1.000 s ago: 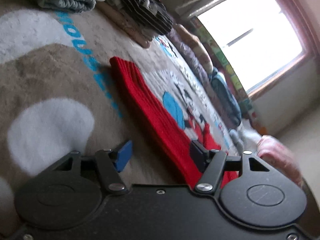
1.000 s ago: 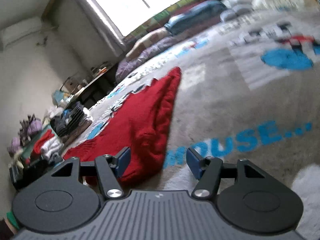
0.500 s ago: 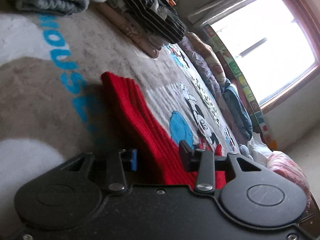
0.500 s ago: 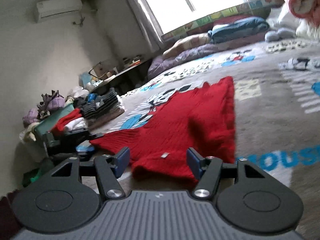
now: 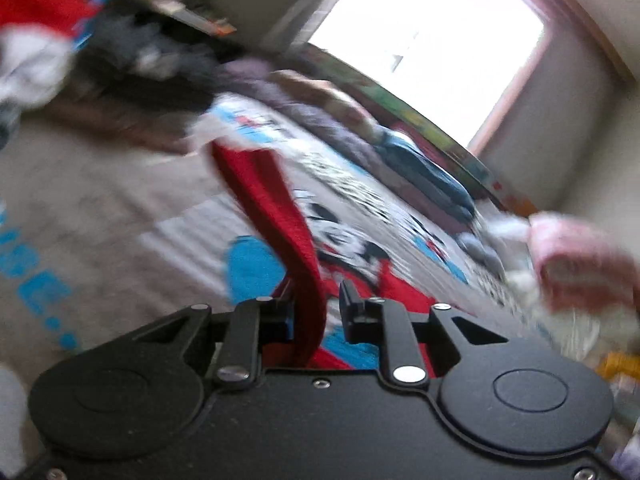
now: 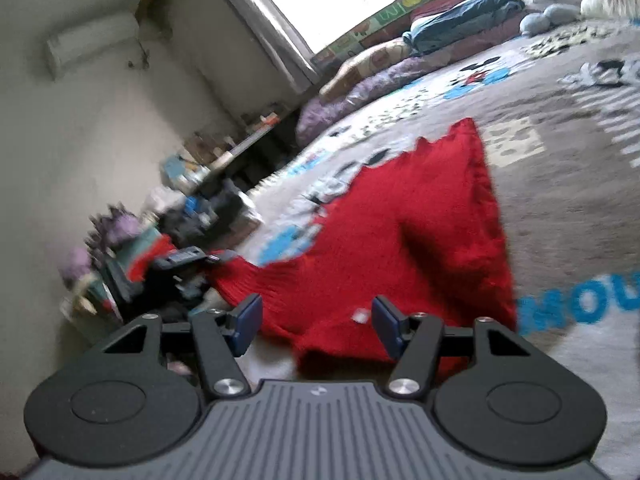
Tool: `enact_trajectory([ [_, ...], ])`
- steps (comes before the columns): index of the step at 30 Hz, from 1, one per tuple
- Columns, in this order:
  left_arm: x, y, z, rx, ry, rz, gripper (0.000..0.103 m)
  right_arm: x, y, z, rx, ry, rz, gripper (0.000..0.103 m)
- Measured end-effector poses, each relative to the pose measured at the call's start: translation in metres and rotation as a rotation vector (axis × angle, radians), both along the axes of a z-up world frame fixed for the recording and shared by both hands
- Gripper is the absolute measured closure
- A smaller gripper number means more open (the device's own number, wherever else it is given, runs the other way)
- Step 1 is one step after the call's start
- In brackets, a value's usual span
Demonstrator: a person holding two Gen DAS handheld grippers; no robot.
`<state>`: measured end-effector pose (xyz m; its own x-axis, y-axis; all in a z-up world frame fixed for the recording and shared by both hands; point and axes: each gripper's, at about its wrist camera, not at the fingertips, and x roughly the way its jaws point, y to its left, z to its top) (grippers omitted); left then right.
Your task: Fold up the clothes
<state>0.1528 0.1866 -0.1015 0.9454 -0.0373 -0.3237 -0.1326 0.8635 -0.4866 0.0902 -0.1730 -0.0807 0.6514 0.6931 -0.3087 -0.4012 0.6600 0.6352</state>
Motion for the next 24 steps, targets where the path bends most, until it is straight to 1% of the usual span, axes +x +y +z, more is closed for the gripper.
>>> enact_trajectory([
  [1, 0.000, -0.009, 0.003, 0.045, -0.006, -0.023, 0.086, 0.002, 0.000, 0.001, 0.009, -0.001, -0.001, 0.042],
  [6, 0.002, -0.051, 0.005, 0.219, -0.015, -0.140, 0.090, 0.018, 0.014, 0.008, 0.043, 0.002, 0.008, 0.042],
  [8, 0.005, -0.070, 0.003, 0.311, -0.004, -0.186, 0.090, 0.028, 0.019, 0.008, 0.074, 0.018, 0.006, 0.042],
  [12, 0.008, -0.101, -0.010, 0.483, 0.033, -0.292, 0.090, 0.048, 0.025, -0.004, 0.171, 0.102, 0.000, 0.041],
  [15, 0.007, -0.113, -0.017, 0.546, 0.049, -0.363, 0.089, 0.063, 0.027, -0.021, 0.247, 0.183, -0.036, 0.041],
  [16, 0.007, -0.115, -0.019, 0.562, 0.053, -0.388, 0.085, 0.068, 0.028, -0.027, 0.271, 0.208, -0.047, 0.041],
  [17, 0.007, -0.117, -0.020, 0.575, 0.056, -0.413, 0.071, 0.072, 0.029, -0.031, 0.288, 0.231, -0.059, 0.040],
  [18, 0.005, -0.117, -0.020, 0.573, 0.047, -0.438, 0.047, 0.077, 0.031, -0.036, 0.304, 0.254, -0.070, 0.040],
  [19, 0.002, -0.113, -0.017, 0.562, 0.034, -0.459, 0.042, 0.081, 0.034, -0.039, 0.313, 0.271, -0.079, 0.040],
  [21, -0.006, -0.107, -0.008, 0.551, 0.012, -0.489, 0.042, 0.090, 0.040, -0.046, 0.328, 0.306, -0.098, 0.040],
  [24, -0.021, -0.089, 0.002, 0.545, -0.010, -0.504, 0.042, 0.099, 0.050, -0.045, 0.312, 0.346, -0.128, 0.041],
])
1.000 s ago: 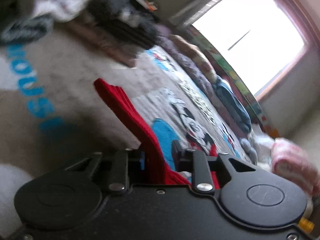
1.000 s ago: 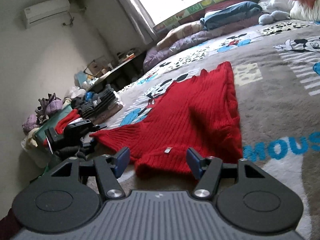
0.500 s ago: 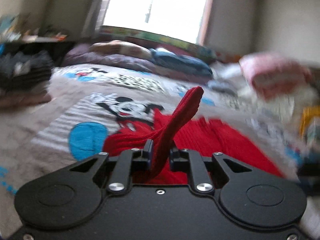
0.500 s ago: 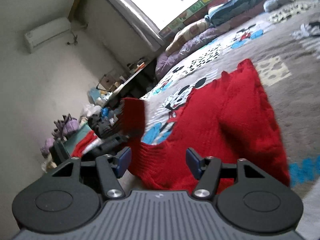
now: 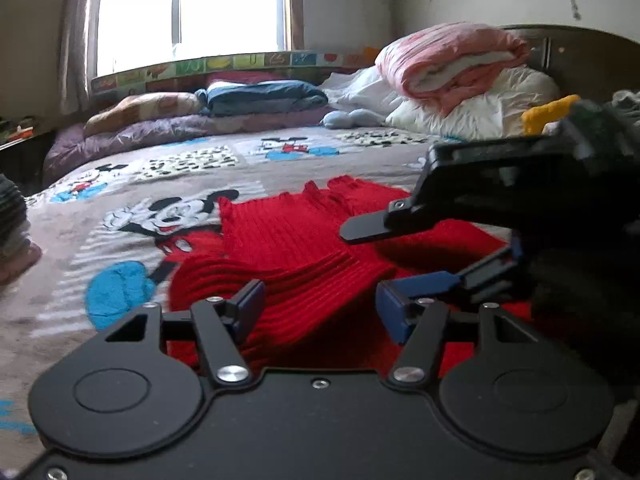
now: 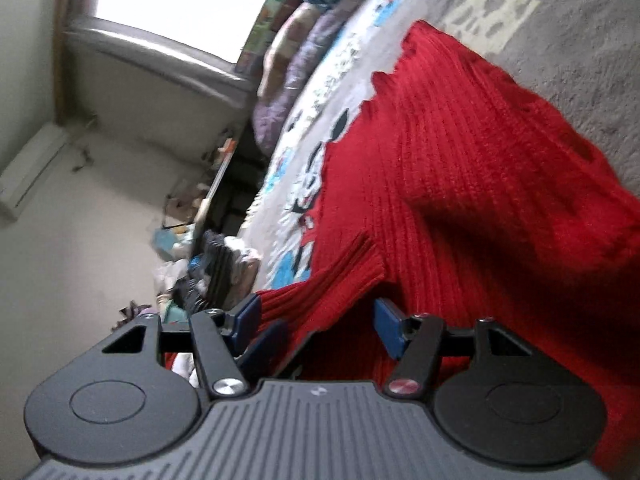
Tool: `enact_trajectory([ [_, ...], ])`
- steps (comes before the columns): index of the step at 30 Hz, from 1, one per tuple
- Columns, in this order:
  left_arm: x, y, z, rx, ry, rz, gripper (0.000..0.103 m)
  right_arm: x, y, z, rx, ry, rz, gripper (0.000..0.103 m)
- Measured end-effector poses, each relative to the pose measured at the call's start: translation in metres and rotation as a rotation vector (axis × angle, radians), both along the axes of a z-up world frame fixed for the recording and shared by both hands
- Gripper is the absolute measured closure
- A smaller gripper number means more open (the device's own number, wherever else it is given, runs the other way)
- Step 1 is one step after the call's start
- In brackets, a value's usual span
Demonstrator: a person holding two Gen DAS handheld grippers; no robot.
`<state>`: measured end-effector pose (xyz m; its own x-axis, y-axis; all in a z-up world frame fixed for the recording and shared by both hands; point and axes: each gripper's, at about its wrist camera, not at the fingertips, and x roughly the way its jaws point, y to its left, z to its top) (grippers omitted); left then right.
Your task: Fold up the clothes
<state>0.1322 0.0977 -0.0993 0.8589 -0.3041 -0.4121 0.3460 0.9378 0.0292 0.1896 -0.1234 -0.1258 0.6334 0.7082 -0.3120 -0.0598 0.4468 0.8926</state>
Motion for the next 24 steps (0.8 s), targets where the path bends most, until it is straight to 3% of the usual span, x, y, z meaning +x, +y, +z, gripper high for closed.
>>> enact_trajectory([
  [5, -0.019, 0.042, 0.003, -0.114, 0.015, 0.047, 0.040, 0.003, 0.011, 0.001, -0.028, 0.016, -0.011, 0.041],
  [11, -0.016, 0.062, -0.013, -0.212, 0.133, 0.108, 0.038, 0.001, 0.023, -0.004, -0.088, 0.046, -0.125, 0.057],
  [13, -0.011, 0.064, -0.018, -0.275, 0.192, 0.111, 0.036, 0.003, 0.026, -0.005, -0.101, 0.054, -0.166, 0.068],
  [15, -0.010, 0.065, -0.021, -0.332, 0.225, 0.120, 0.035, 0.005, 0.028, -0.008, -0.102, 0.066, -0.203, 0.090],
  [16, -0.009, 0.065, -0.022, -0.361, 0.241, 0.125, 0.035, 0.005, 0.029, -0.006, -0.103, 0.061, -0.214, 0.092],
  [20, -0.006, 0.060, -0.022, -0.442, 0.265, 0.123, 0.035, 0.004, 0.031, 0.023, -0.128, -0.045, -0.224, 0.093],
  [24, -0.006, 0.036, -0.017, -0.426, 0.242, 0.142, 0.035, 0.006, 0.024, 0.060, -0.151, -0.174, -0.229, 0.093],
])
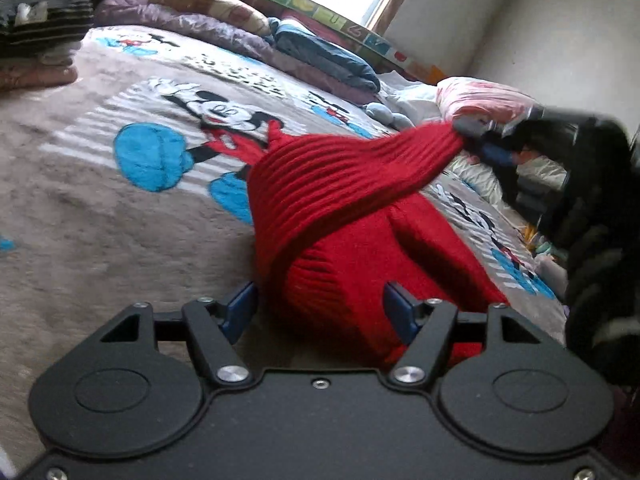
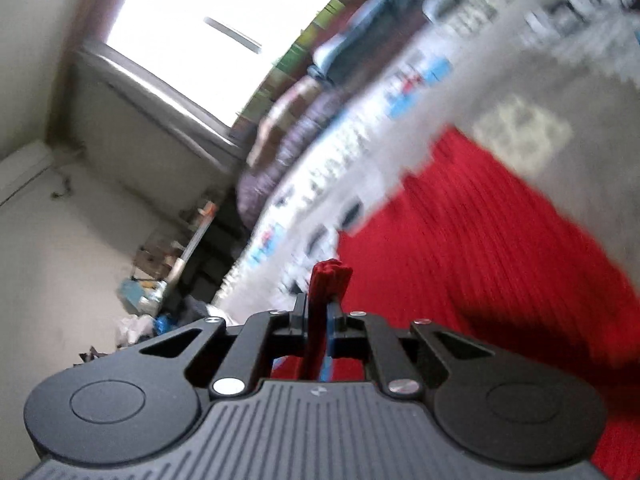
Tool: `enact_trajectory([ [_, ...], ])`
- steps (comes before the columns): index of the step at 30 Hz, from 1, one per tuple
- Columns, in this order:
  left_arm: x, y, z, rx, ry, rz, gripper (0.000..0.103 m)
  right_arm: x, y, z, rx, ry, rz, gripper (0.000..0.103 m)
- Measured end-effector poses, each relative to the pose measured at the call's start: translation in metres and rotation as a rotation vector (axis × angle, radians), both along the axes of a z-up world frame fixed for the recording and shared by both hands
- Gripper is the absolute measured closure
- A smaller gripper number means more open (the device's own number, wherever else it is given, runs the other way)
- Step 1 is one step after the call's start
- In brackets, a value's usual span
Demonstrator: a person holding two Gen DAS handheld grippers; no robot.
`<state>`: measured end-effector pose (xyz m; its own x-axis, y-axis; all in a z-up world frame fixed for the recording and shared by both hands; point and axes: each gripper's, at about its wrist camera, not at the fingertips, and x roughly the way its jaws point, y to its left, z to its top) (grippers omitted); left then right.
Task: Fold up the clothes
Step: 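Close the right tool on the sweater hem and lift it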
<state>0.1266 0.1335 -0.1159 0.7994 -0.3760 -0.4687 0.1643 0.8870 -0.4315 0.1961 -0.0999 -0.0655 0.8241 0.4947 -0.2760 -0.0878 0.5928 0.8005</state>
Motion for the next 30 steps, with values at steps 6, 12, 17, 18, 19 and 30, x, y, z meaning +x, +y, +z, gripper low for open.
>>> enact_trajectory([
  [6, -0.002, -0.044, 0.008, 0.271, -0.072, 0.085, 0.060, 0.004, -0.032, 0.036, -0.035, -0.111, 0.001, 0.093],
  [12, -0.006, -0.068, 0.008, 0.449, -0.148, 0.084, 0.073, -0.006, -0.064, 0.052, -0.056, -0.168, -0.020, 0.093],
  [17, -0.007, -0.097, 0.002, 0.605, -0.205, 0.017, 0.084, -0.017, -0.096, 0.048, -0.067, -0.176, -0.067, 0.093],
  [18, -0.008, -0.104, 0.000, 0.655, -0.222, 0.003, 0.085, -0.020, -0.104, 0.045, -0.065, -0.172, -0.080, 0.093],
  [19, -0.007, -0.110, -0.002, 0.686, -0.234, -0.011, 0.085, -0.022, -0.111, 0.043, -0.064, -0.168, -0.093, 0.093],
  [30, -0.010, -0.151, -0.019, 0.908, -0.323, -0.128, 0.087, -0.052, -0.176, -0.007, -0.002, -0.088, -0.241, 0.093],
])
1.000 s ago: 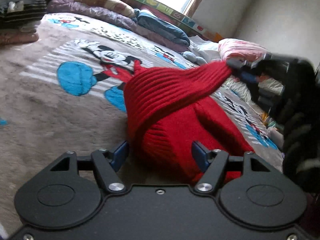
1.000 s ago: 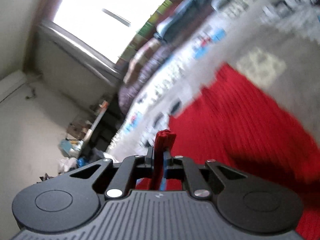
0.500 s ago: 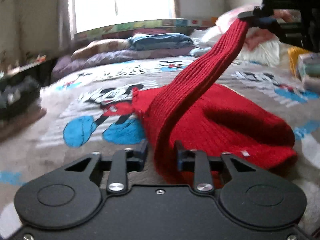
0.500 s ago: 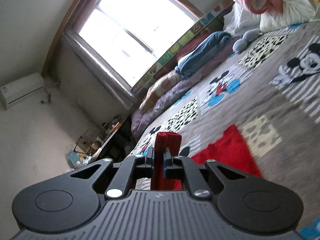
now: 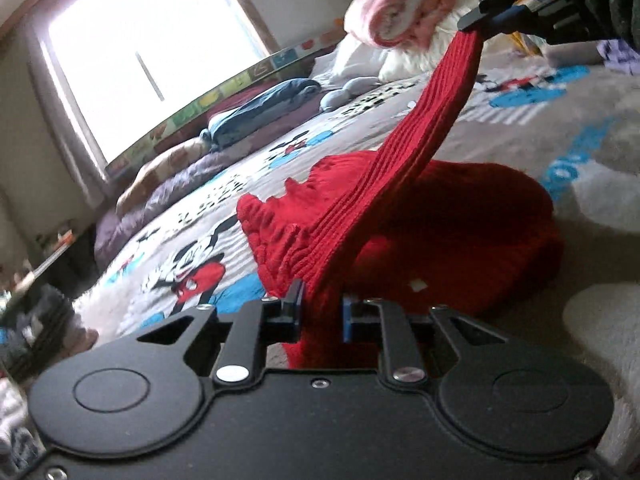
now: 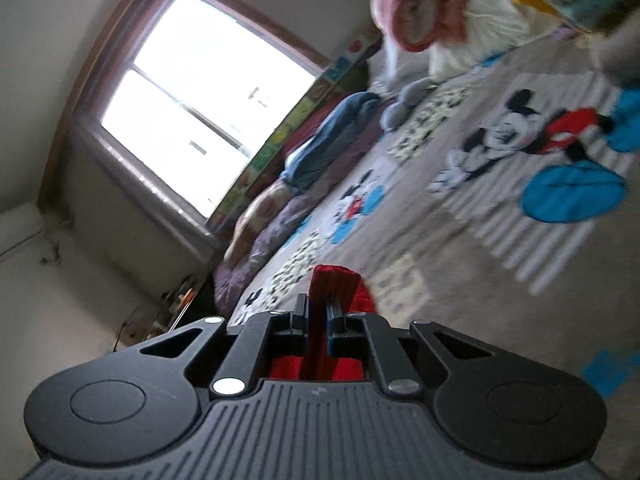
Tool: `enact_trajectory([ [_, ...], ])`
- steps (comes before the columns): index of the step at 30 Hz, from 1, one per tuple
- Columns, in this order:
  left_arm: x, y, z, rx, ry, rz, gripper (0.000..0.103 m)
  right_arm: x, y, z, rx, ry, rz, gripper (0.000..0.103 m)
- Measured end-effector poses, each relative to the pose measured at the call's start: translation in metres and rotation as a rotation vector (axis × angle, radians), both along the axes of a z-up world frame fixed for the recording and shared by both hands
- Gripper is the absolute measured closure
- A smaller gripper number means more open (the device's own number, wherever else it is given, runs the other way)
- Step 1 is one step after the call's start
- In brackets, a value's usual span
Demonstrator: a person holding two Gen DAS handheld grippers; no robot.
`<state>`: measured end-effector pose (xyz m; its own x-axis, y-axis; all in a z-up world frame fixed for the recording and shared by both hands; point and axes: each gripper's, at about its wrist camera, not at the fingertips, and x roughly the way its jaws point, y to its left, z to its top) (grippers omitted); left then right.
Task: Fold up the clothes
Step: 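Close the right tool on the sweater hem and lift it, then fold the hem over toward the collar with the right tool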
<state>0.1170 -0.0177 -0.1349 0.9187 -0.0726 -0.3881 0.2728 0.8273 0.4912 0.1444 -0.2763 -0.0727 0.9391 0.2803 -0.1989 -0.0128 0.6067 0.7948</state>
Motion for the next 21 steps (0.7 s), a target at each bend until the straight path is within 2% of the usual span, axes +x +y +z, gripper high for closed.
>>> enact_trajectory([
  [5, 0.000, -0.008, -0.009, 0.053, 0.018, -0.031, 0.087, -0.011, -0.018, -0.023, 0.029, 0.034, -0.038, 0.093],
  [11, 0.004, -0.003, -0.011, 0.064, 0.064, -0.059, 0.087, -0.018, -0.029, -0.048, 0.052, 0.088, -0.050, 0.093],
  [17, 0.001, 0.016, 0.001, -0.026, 0.136, -0.103, 0.087, -0.011, -0.033, -0.069, 0.068, 0.138, -0.033, 0.093],
  [19, -0.004, 0.033, 0.013, -0.110, 0.190, -0.143, 0.087, -0.008, -0.032, -0.070, 0.069, 0.141, -0.021, 0.093],
  [21, -0.011, 0.061, 0.029, -0.230, 0.236, -0.190, 0.085, -0.005, -0.030, -0.068, 0.054, 0.133, -0.003, 0.093],
])
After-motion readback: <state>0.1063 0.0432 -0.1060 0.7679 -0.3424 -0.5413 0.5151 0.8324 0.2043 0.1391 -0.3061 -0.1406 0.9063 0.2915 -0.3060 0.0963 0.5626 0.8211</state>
